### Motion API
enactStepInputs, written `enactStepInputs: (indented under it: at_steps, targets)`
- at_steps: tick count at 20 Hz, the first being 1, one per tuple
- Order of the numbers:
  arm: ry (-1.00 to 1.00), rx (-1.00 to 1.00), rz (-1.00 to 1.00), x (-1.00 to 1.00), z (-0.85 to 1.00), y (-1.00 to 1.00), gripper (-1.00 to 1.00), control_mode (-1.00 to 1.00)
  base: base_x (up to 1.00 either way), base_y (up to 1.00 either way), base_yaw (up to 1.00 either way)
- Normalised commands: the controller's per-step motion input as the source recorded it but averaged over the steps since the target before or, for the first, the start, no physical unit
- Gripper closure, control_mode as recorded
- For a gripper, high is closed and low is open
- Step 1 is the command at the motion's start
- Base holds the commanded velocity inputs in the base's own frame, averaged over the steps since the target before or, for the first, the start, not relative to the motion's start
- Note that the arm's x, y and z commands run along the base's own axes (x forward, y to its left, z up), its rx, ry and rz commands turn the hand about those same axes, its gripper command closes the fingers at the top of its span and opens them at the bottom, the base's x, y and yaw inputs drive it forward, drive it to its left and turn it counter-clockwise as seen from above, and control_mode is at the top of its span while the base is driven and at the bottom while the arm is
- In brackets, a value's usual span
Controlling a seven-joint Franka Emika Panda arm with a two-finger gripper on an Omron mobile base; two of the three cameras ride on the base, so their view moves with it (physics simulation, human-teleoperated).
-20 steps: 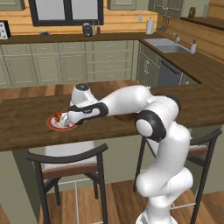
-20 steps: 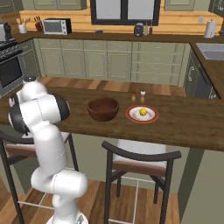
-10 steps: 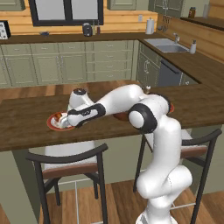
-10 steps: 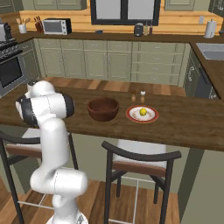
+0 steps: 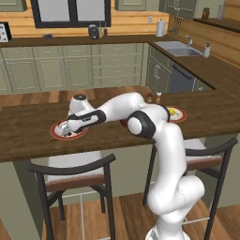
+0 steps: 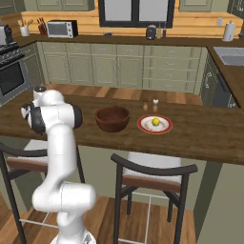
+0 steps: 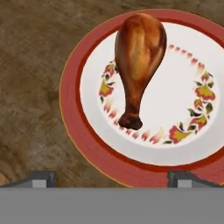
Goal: Pick the chicken drumstick and lemon from their plates and place them in the bowl. Then put the bowl in the fridge.
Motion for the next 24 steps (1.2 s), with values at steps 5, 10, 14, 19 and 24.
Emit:
enactStepInputs:
  at_steps: [5,10,14,19,24]
  targets:
    - [0.04,0.0,0.0,0.35,-0.37,0.03,-1.0,-1.0,0.0,0.0,0.0]
    - [0.0,0.0,0.0,0.11,-0.52,0.01,-1.0,-1.0,0.0,0.0,0.0]
    - [0.01,0.0,0.0,0.46,-0.06,0.21,-1.0,-1.0,0.0,0.0,0.0]
    - [0.04,0.0,0.0,0.35,-0.12,0.01,-1.0,-1.0,0.0,0.0,0.0]
    - [0.02,0.0,0.0,0.05,-0.41,0.01,1.0,-1.0,0.0,0.0,0.0]
